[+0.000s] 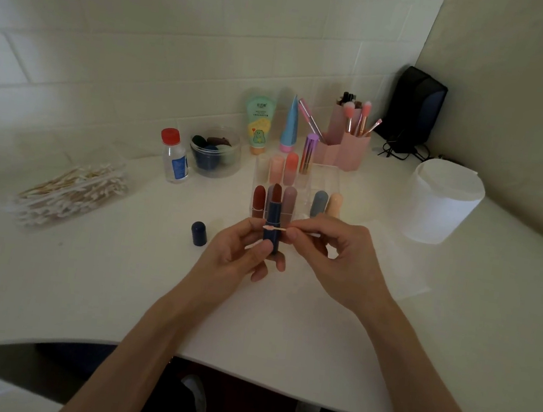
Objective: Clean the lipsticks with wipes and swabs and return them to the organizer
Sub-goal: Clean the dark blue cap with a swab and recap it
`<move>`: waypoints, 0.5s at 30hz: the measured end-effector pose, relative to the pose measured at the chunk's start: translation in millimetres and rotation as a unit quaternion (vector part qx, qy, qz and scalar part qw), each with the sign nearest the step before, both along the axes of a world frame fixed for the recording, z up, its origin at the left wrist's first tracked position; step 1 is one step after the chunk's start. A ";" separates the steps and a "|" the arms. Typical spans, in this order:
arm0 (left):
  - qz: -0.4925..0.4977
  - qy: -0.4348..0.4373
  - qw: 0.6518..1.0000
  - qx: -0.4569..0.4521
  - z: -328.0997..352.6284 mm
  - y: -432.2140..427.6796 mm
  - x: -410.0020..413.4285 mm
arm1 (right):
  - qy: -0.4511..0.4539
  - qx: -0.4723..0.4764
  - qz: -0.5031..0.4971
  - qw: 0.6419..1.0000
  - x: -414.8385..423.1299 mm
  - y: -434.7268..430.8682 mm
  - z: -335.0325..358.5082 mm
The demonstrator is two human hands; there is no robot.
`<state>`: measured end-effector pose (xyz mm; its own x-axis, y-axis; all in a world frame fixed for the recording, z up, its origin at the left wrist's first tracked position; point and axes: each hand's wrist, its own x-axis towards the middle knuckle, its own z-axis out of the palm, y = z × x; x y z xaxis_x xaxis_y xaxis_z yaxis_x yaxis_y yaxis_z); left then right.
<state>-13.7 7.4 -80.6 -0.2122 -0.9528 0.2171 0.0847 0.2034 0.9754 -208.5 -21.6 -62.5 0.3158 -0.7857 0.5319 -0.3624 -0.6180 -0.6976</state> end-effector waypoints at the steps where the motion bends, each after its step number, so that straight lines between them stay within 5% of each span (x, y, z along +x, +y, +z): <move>1: -0.005 -0.001 1.000 -0.001 -0.1 -0.2 0.2 | -0.003 0.000 -0.001 1.000 0.2 -0.1 0.0; 15: -0.002 -0.027 1.000 -0.014 -5.1 -3.7 0.9 | -0.009 0.023 0.003 1.000 5.1 2.0 -2.8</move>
